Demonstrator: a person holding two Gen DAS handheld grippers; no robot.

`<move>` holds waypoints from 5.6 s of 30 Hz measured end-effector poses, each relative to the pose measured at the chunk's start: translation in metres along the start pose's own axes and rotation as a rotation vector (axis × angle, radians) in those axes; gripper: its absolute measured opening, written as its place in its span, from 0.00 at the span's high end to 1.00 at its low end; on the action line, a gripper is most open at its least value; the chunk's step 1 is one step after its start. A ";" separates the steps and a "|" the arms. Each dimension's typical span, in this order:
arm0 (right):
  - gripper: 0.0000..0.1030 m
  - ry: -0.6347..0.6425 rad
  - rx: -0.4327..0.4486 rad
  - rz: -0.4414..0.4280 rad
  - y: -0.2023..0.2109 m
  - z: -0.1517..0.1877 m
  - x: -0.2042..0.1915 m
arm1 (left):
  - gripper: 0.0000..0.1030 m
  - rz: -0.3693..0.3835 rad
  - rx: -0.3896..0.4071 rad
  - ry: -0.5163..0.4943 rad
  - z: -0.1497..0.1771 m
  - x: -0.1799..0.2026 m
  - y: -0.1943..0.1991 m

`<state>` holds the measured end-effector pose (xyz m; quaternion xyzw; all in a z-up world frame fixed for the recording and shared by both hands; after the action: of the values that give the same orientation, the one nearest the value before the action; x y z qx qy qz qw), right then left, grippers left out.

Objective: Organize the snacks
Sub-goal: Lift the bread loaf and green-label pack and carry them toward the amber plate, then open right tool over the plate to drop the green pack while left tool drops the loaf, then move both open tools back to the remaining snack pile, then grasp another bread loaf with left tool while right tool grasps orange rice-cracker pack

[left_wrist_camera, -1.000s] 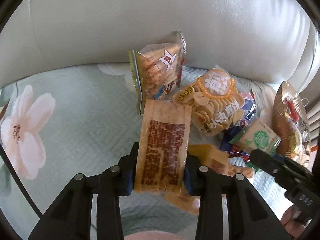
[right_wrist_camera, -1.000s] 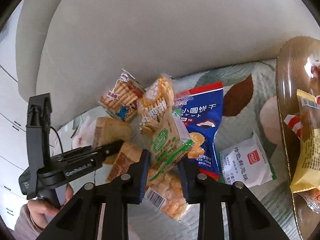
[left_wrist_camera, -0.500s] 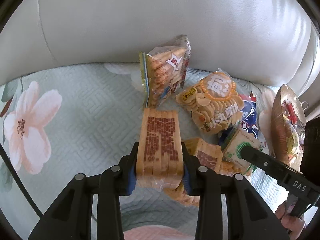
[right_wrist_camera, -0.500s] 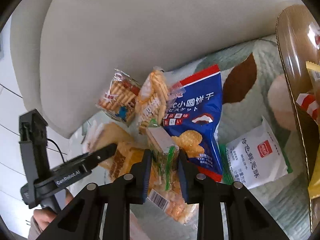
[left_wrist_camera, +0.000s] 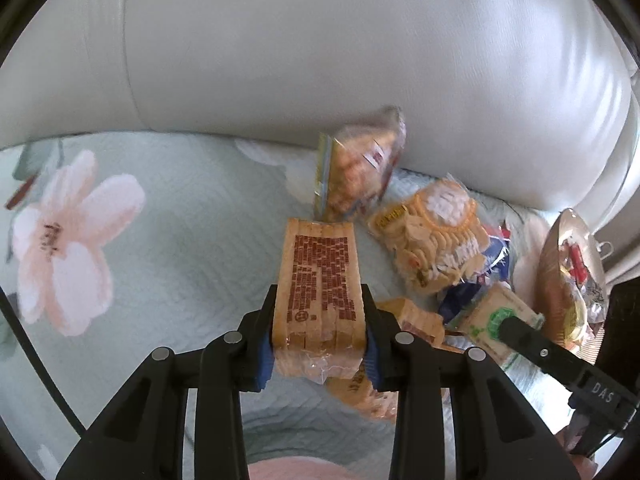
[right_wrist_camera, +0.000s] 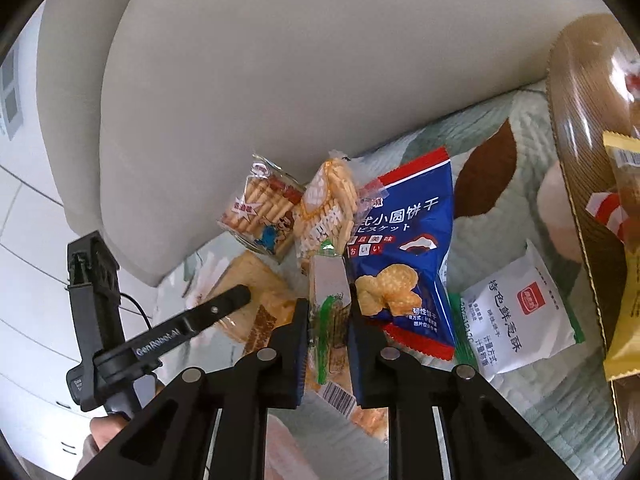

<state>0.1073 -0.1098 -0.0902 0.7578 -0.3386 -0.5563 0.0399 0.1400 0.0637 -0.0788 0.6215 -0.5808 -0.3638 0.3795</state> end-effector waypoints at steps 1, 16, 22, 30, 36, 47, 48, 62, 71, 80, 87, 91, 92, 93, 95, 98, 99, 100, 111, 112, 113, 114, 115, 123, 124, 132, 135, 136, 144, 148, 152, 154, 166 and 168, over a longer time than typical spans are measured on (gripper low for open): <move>0.84 -0.003 0.006 -0.007 0.001 0.000 -0.001 | 0.69 0.001 0.003 0.000 -0.001 -0.001 0.003; 0.84 0.051 0.034 -0.037 0.017 -0.007 -0.029 | 0.69 -0.009 0.030 0.081 -0.023 0.009 0.043; 0.84 0.082 0.078 -0.038 0.054 -0.031 -0.034 | 0.69 0.016 0.077 0.047 -0.043 0.059 0.069; 0.84 0.083 0.225 0.017 0.158 -0.101 0.002 | 0.69 0.141 0.112 -0.024 -0.051 0.169 0.089; 0.84 0.048 0.279 0.089 0.218 -0.125 0.049 | 0.69 0.210 0.084 -0.071 -0.042 0.240 0.081; 0.79 0.004 0.261 0.200 0.245 -0.122 0.104 | 0.67 0.319 -0.009 -0.168 -0.022 0.318 0.057; 0.60 0.002 0.261 0.213 0.247 -0.123 0.107 | 0.61 0.312 -0.011 -0.185 -0.019 0.323 0.056; 0.30 0.030 0.220 0.231 0.220 -0.112 0.088 | 0.37 0.183 0.031 -0.306 -0.015 0.320 0.063; 0.30 0.055 0.162 0.225 0.185 -0.098 0.068 | 0.37 0.160 0.020 -0.260 -0.020 0.284 0.063; 0.30 0.104 0.097 0.232 0.137 -0.085 0.041 | 0.37 0.126 0.015 -0.183 -0.033 0.225 0.059; 0.30 0.121 0.058 0.222 0.105 -0.076 0.018 | 0.37 0.006 0.020 -0.083 -0.041 0.150 0.053; 0.30 0.127 0.077 0.206 0.093 -0.069 0.000 | 0.37 -0.004 0.006 -0.017 -0.037 0.111 0.048; 0.30 0.123 0.080 0.195 0.089 -0.067 -0.003 | 0.37 -0.022 0.004 -0.003 -0.034 0.101 0.047; 0.29 0.120 0.077 0.182 0.084 -0.062 -0.007 | 0.37 -0.038 0.002 0.006 -0.030 0.092 0.044; 0.29 0.122 0.050 0.175 0.073 -0.050 -0.011 | 0.37 -0.054 -0.003 0.012 -0.021 0.078 0.039; 0.29 0.142 -0.021 0.179 0.053 -0.025 -0.014 | 0.37 -0.079 -0.017 0.015 -0.001 0.059 0.030; 0.29 0.146 -0.042 0.186 0.045 -0.016 -0.013 | 0.37 -0.086 -0.021 0.016 0.005 0.056 0.027; 0.29 0.146 -0.050 0.194 0.041 -0.009 -0.012 | 0.37 -0.091 -0.029 0.018 0.011 0.054 0.024; 0.29 0.112 -0.141 0.195 -0.004 0.057 0.001 | 0.35 -0.060 -0.059 0.094 0.049 0.034 -0.004; 0.29 0.112 -0.146 0.198 -0.007 0.060 0.002 | 0.35 -0.050 -0.054 0.098 0.049 0.033 -0.004; 0.29 0.119 -0.156 0.213 -0.010 0.064 0.005 | 0.34 -0.044 -0.050 0.097 0.050 0.034 -0.005; 0.29 0.131 -0.172 0.237 -0.014 0.067 0.008 | 0.34 -0.038 -0.043 0.092 0.050 0.034 -0.005; 0.29 0.139 -0.187 0.252 -0.017 0.069 0.011 | 0.34 -0.036 -0.035 0.088 0.049 0.035 -0.004; 0.29 0.144 -0.258 0.307 -0.029 0.077 0.027 | 0.33 0.018 -0.007 0.033 0.059 0.058 -0.008; 0.29 0.161 -0.276 0.325 -0.033 0.078 0.028 | 0.33 0.003 -0.012 0.019 0.062 0.060 -0.011; 0.29 0.392 -0.439 0.443 -0.066 0.085 0.033 | 0.28 0.084 -0.061 0.137 0.067 0.040 -0.032; 0.29 0.452 -0.464 0.470 -0.074 0.079 0.041 | 0.29 0.092 -0.086 0.175 0.069 0.028 -0.041; 0.29 0.428 -0.482 0.425 -0.079 0.082 0.043 | 0.29 0.084 -0.077 0.171 0.068 0.027 -0.040; 0.27 0.340 -0.484 0.391 -0.086 0.080 0.056 | 0.27 0.019 -0.072 0.108 0.069 0.044 -0.042; 0.23 0.465 -0.507 0.450 -0.104 0.081 0.052 | 0.27 0.031 -0.077 0.122 0.066 0.049 -0.044; 0.21 0.499 -0.510 0.472 -0.121 0.079 0.052 | 0.26 0.058 -0.080 0.141 0.068 0.037 -0.044; 0.21 0.497 -0.511 0.476 -0.123 0.079 0.052 | 0.26 0.059 -0.081 0.139 0.069 0.036 -0.043; 0.18 0.477 -0.514 0.461 -0.118 0.079 0.054 | 0.23 0.060 -0.077 0.138 0.067 0.039 -0.046; 0.18 0.477 -0.516 0.459 -0.119 0.079 0.054 | 0.23 0.060 -0.076 0.139 0.067 0.039 -0.046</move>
<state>0.1025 -0.0230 -0.2163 0.7355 -0.3293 -0.4083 0.4289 0.1033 0.0236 -0.1504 0.6128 -0.5571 -0.3300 0.4529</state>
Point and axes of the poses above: each gripper's, at about its wrist camera, not at the fingertips, and y roughly against the way its jaws point, x to its right, z to its underside, the point moved 10 cm from there along -y, roughly the way its jaws point, and after that the axes turned 13 degrees about -z, right-handed, at the moved point
